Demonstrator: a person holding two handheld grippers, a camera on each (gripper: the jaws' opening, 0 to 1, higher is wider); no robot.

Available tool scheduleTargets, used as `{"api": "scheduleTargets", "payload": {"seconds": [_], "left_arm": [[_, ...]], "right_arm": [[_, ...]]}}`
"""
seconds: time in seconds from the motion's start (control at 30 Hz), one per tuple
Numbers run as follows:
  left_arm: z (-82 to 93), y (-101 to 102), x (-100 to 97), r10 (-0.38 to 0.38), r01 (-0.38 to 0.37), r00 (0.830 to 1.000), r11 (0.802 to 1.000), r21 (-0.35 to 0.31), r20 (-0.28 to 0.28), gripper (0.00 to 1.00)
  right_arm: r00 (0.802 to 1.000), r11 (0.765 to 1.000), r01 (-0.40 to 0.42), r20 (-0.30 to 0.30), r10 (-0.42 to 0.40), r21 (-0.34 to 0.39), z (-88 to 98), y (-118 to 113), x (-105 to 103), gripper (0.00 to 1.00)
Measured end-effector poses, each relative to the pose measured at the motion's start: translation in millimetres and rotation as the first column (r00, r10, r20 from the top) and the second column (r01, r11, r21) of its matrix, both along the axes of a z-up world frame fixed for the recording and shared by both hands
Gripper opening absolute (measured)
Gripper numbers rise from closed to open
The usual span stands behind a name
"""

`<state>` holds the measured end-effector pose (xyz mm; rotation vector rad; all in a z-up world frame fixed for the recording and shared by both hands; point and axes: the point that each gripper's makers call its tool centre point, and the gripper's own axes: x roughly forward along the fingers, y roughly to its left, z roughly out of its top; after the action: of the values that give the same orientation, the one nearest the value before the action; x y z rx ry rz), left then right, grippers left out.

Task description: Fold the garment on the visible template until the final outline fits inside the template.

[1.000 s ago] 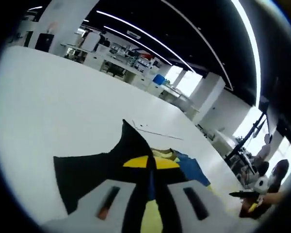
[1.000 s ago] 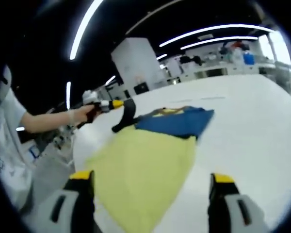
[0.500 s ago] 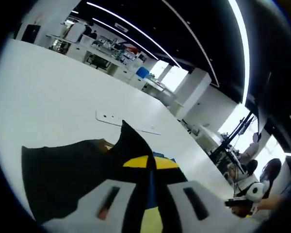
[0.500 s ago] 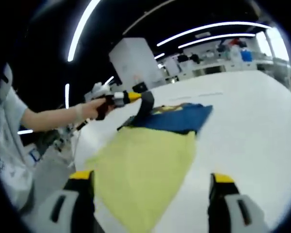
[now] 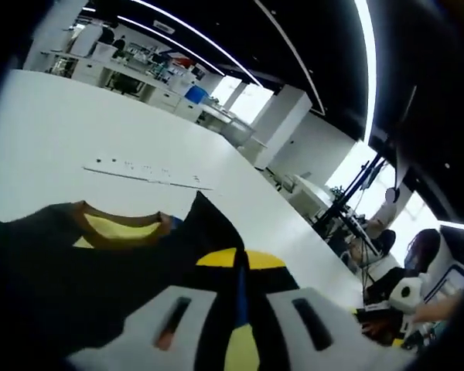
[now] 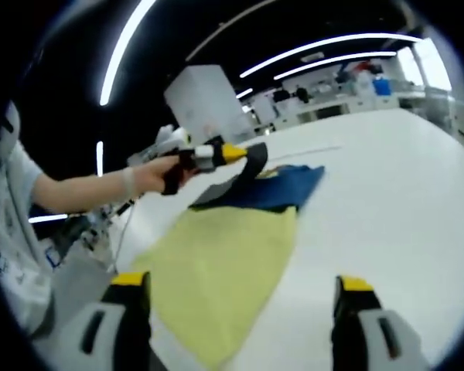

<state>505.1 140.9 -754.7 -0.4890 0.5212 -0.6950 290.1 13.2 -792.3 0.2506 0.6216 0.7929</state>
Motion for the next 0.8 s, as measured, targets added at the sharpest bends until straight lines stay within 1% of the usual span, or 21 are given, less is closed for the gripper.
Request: {"api": "scheduleTargets", "payload": {"seconds": [0.07, 0.13, 0.2, 0.27, 0.37, 0.43, 0.53, 0.6, 0.67, 0.73, 0.8], "left_arm": [[-8.6, -10, -5.4, -0.021, 0.021, 1.000, 1.000, 0.013, -0.015, 0.00], [-19.0, -13, -7.6, -0.033, 0.034, 0.999, 0.999, 0.018, -0.030, 0.00], [-23.0, -20, -13.9, -0.050, 0.051, 0.998, 0.998, 0.034, -0.041, 0.00], [-30.0, -24, -16.2, -0.054, 0.056, 0.997, 0.998, 0.037, -0.051, 0.00], [-29.4, -36, -23.4, -0.074, 0.075, 0.996, 0.997, 0.025, -0.057, 0.00], [-32.8, -43, -28.3, -0.102, 0.104, 0.993, 0.994, 0.037, -0.053, 0.00], [-44.0, -47, -31.2, -0.119, 0.123, 0.990, 0.992, 0.043, -0.079, 0.00], [-52.2, -50, -34.8, -0.146, 0.151, 0.986, 0.986, 0.063, -0.081, 0.00], [-53.3, -54, -39.0, -0.156, 0.162, 0.983, 0.985, 0.061, -0.093, 0.00], [-61.1, -55, -38.7, -0.156, 0.164, 0.982, 0.984, 0.072, -0.102, 0.00], [-64.3, -55, -41.6, -0.162, 0.171, 0.981, 0.982, 0.082, -0.111, 0.00]], "right_arm": [[1.000, 1.000, -0.002, -0.007, 0.002, 0.001, -1.8, 0, -1, 0.96], [1.000, 1.000, -0.002, -0.007, 0.002, 0.006, -2.0, 1, -2, 0.97], [1.000, 1.000, -0.002, -0.008, 0.002, 0.009, -1.1, 1, -2, 0.97], [1.000, 1.000, 0.000, -0.003, 0.000, 0.014, 0.7, 3, -2, 0.97], [1.000, 1.000, -0.001, 0.000, 0.001, 0.015, 1.9, 3, -1, 0.97], [1.000, 1.000, -0.001, 0.005, 0.001, 0.010, 2.6, 2, 1, 0.98], [1.000, 1.000, 0.007, 0.003, -0.007, 0.014, 2.7, 0, 2, 0.97], [1.000, 1.000, 0.009, 0.004, -0.010, 0.011, 2.2, -2, 3, 0.97], [1.000, 1.000, 0.015, 0.001, -0.015, 0.015, 1.5, -3, 3, 0.97], [1.000, 1.000, 0.014, 0.000, -0.014, 0.013, 0.8, -3, 2, 0.97], [1.000, 1.000, 0.015, 0.001, -0.015, 0.015, 1.2, -2, 2, 0.97]]}}
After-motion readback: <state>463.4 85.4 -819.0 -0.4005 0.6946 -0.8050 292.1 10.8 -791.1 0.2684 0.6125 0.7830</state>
